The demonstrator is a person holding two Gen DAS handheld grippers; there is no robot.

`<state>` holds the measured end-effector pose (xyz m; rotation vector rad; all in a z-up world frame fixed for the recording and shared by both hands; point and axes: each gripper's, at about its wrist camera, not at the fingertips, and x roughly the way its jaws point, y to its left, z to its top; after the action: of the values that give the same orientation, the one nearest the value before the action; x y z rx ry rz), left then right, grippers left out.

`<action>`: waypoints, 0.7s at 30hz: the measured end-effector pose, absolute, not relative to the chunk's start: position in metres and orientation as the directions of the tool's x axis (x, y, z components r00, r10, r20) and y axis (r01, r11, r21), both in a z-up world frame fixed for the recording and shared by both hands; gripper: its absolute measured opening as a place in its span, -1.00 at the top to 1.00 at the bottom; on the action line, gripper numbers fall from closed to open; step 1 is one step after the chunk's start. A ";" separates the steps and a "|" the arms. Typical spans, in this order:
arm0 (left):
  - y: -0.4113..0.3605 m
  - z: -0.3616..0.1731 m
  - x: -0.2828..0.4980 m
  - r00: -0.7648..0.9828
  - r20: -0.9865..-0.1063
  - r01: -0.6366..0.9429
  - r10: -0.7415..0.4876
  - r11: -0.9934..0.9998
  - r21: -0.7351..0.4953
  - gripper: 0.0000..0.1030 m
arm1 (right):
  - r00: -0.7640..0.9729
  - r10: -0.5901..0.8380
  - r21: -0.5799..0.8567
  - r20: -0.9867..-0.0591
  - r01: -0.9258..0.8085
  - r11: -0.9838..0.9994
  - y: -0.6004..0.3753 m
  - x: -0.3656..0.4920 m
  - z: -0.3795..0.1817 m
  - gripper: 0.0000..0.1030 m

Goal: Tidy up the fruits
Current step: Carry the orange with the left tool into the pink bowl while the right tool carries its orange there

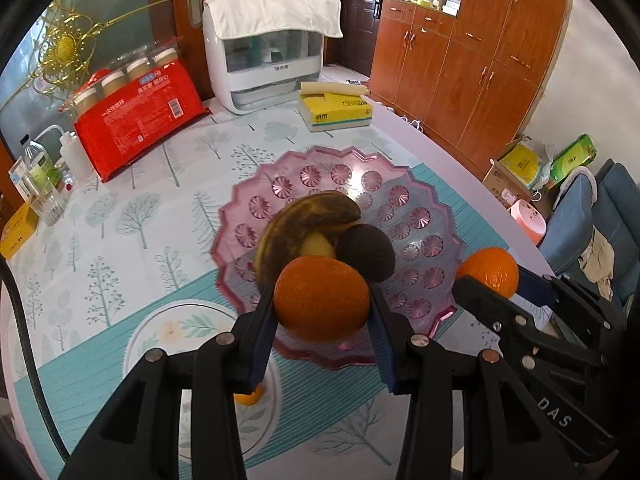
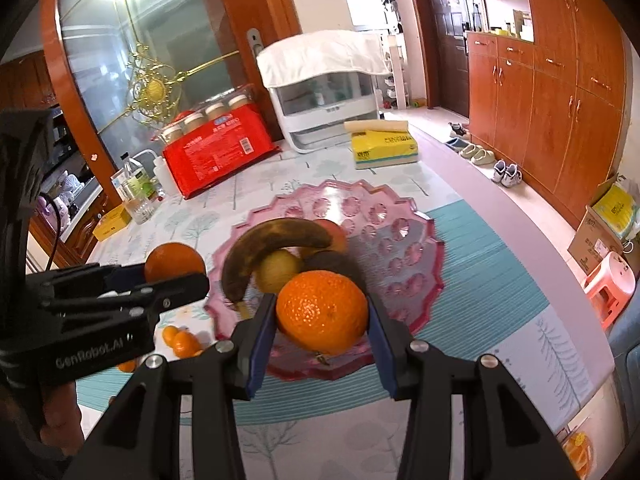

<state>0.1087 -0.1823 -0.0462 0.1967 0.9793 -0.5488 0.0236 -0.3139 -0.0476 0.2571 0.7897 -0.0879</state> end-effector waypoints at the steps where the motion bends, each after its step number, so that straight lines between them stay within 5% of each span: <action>1: -0.186 -0.050 0.110 0.431 -0.832 0.520 -0.348 0.850 -0.086 0.18 | 0.697 0.021 0.195 -0.717 0.173 0.965 -0.320 0.027 -0.050 0.13; 21: -0.249 -0.107 0.118 0.340 -0.892 0.516 -0.298 0.852 -0.087 0.18 | 0.601 0.053 0.179 -0.797 0.151 0.972 -0.373 0.083 -0.092 0.13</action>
<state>0.1177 -0.2493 -0.1069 0.2262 1.1035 -0.5354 0.0832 -0.3727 -0.0916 0.2386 0.9267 -0.0575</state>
